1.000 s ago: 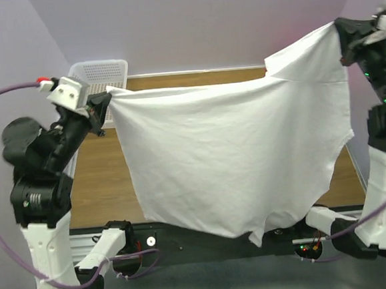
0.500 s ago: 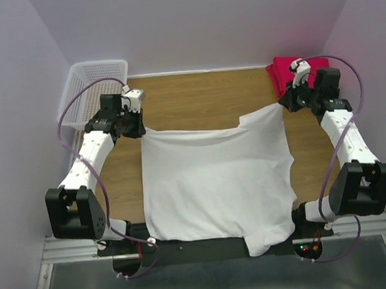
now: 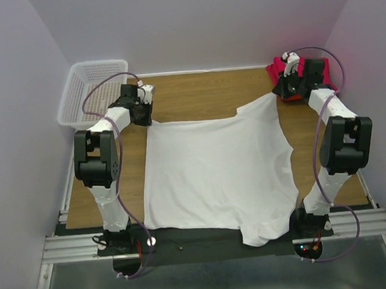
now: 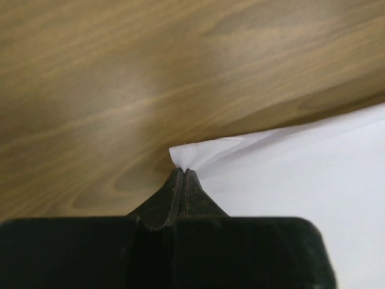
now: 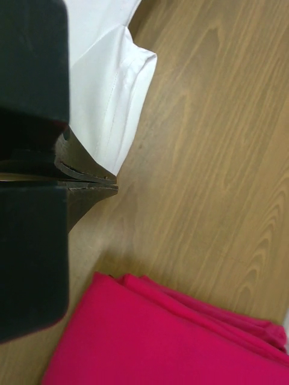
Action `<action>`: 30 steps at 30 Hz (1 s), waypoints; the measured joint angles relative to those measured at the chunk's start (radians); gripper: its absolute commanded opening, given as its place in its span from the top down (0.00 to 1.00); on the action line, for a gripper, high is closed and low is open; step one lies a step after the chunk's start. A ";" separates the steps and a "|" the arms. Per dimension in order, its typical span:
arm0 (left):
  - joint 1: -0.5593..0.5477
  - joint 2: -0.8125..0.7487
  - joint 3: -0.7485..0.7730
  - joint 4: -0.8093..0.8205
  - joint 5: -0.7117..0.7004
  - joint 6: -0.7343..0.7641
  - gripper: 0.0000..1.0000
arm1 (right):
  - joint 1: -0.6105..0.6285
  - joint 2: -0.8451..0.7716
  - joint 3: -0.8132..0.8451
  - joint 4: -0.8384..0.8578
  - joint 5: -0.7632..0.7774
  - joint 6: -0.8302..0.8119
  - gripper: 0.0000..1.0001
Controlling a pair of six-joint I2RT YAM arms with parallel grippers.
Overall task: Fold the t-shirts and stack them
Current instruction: Fold the tshirt
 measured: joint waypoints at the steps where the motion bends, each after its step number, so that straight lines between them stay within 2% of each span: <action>1: 0.000 0.005 0.016 0.004 -0.002 0.005 1.00 | 0.000 0.012 0.019 0.001 0.000 0.004 0.99; 6: 0.000 0.004 0.087 0.031 -0.011 0.041 1.00 | 0.000 0.026 0.091 0.018 -0.007 0.024 0.99; 11: 0.004 -0.013 0.077 0.043 -0.011 0.097 1.00 | 0.000 -0.003 0.085 0.037 -0.026 0.040 1.00; 14: 0.006 -0.045 0.030 0.038 -0.011 0.137 0.89 | 0.000 -0.068 0.028 0.029 -0.042 0.039 0.99; 15: 0.006 -0.053 0.018 0.036 -0.011 0.148 0.75 | 0.000 -0.095 0.003 0.027 -0.047 0.036 0.99; 16: 0.006 -0.058 0.011 0.026 -0.012 0.164 0.70 | 0.000 -0.121 -0.019 0.023 -0.052 0.032 0.99; 18: 0.006 -0.059 0.010 0.012 -0.014 0.177 0.51 | 0.000 -0.160 -0.054 0.022 -0.056 0.027 0.99; 21: 0.014 -0.059 0.010 -0.008 -0.007 0.198 0.38 | 0.000 -0.173 -0.073 0.015 -0.059 0.021 0.99; 25: 0.033 -0.053 0.062 -0.048 0.012 0.217 0.35 | 0.000 -0.140 -0.074 0.016 -0.060 0.015 0.99; 30: 0.043 0.031 0.309 -0.089 0.048 0.230 0.38 | 0.000 -0.040 -0.047 0.011 -0.057 0.014 0.99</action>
